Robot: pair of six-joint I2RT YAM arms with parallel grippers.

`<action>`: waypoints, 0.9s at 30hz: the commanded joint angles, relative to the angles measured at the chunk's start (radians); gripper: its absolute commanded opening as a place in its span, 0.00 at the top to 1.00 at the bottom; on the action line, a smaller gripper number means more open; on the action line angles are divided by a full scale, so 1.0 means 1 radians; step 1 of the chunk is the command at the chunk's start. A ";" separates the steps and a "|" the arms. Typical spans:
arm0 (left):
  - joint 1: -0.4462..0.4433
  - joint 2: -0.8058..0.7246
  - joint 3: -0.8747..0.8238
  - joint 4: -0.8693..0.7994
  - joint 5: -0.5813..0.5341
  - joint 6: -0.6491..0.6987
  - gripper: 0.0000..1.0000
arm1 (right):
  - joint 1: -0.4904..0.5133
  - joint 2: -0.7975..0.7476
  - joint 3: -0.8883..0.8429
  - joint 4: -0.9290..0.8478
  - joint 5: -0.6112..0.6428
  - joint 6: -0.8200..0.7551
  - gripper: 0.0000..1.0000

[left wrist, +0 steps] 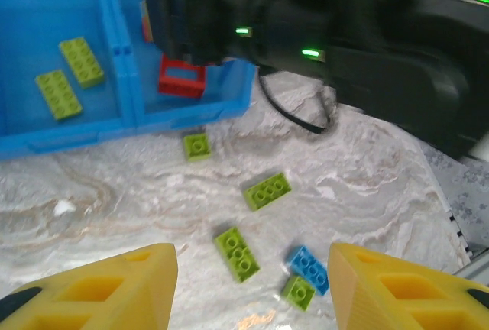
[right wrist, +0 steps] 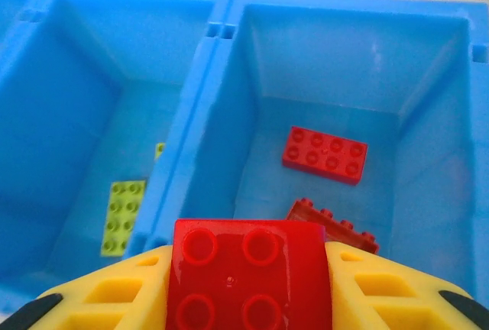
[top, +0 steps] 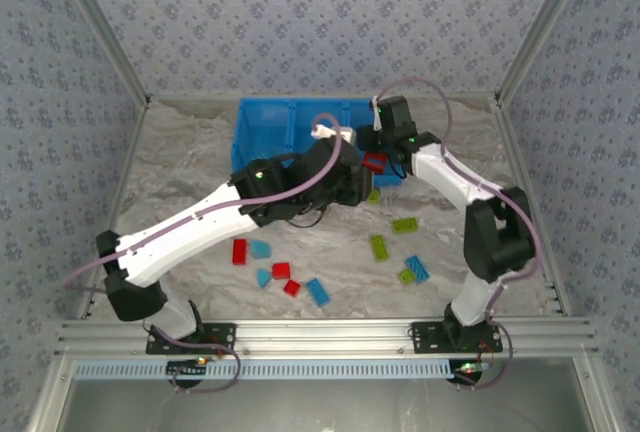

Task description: Sort the legos into containers by color

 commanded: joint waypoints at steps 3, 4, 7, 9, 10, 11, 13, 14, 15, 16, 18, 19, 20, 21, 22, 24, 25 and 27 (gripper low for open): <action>-0.110 0.144 0.237 -0.054 -0.183 0.050 0.45 | -0.020 0.168 0.205 -0.164 0.004 0.048 0.65; -0.125 0.170 0.268 -0.068 -0.204 0.051 0.45 | -0.023 0.192 0.230 -0.178 0.002 0.051 0.65; -0.165 0.248 0.346 -0.110 -0.255 0.032 0.45 | -0.033 0.254 0.300 -0.219 -0.018 0.064 0.65; -0.187 0.288 0.375 -0.121 -0.274 0.022 0.45 | -0.040 0.298 0.347 -0.259 -0.038 0.075 0.65; -0.195 0.301 0.382 -0.120 -0.273 0.020 0.45 | -0.045 0.315 0.364 -0.276 -0.042 0.083 0.65; -0.205 0.314 0.391 -0.120 -0.272 0.019 0.45 | -0.048 0.336 0.381 -0.294 -0.058 0.094 0.65; -0.217 0.338 0.405 -0.123 -0.273 0.020 0.45 | -0.062 0.361 0.391 -0.301 -0.093 0.109 0.65; -0.222 0.350 0.413 -0.130 -0.271 0.016 0.45 | -0.069 0.368 0.386 -0.296 -0.107 0.115 0.65; -0.225 0.359 0.420 -0.138 -0.269 0.014 0.46 | -0.077 0.374 0.379 -0.283 -0.123 0.118 0.65; -0.228 0.365 0.423 -0.143 -0.267 0.010 0.46 | -0.085 0.377 0.374 -0.273 -0.143 0.122 0.64; -0.234 0.372 0.422 -0.147 -0.269 0.004 0.46 | -0.095 0.390 0.380 -0.265 -0.175 0.120 0.64; -0.236 0.372 0.422 -0.149 -0.269 0.000 0.46 | -0.097 0.394 0.384 -0.264 -0.183 0.116 0.64; -0.239 0.374 0.422 -0.150 -0.274 -0.002 0.46 | -0.098 0.399 0.390 -0.266 -0.190 0.112 0.64; -0.242 0.373 0.423 -0.154 -0.281 -0.006 0.46 | -0.098 0.404 0.398 -0.274 -0.195 0.108 0.63; -0.246 0.373 0.423 -0.158 -0.292 -0.012 0.46 | -0.097 0.409 0.405 -0.281 -0.197 0.105 0.63; -0.250 0.375 0.424 -0.179 -0.319 -0.036 0.46 | -0.098 0.418 0.412 -0.295 -0.199 0.104 0.61; -0.252 0.378 0.429 -0.200 -0.334 -0.057 0.46 | -0.098 0.419 0.413 -0.295 -0.201 0.102 0.61; -0.253 0.378 0.431 -0.231 -0.358 -0.088 0.46 | -0.098 0.424 0.412 -0.293 -0.202 0.099 0.60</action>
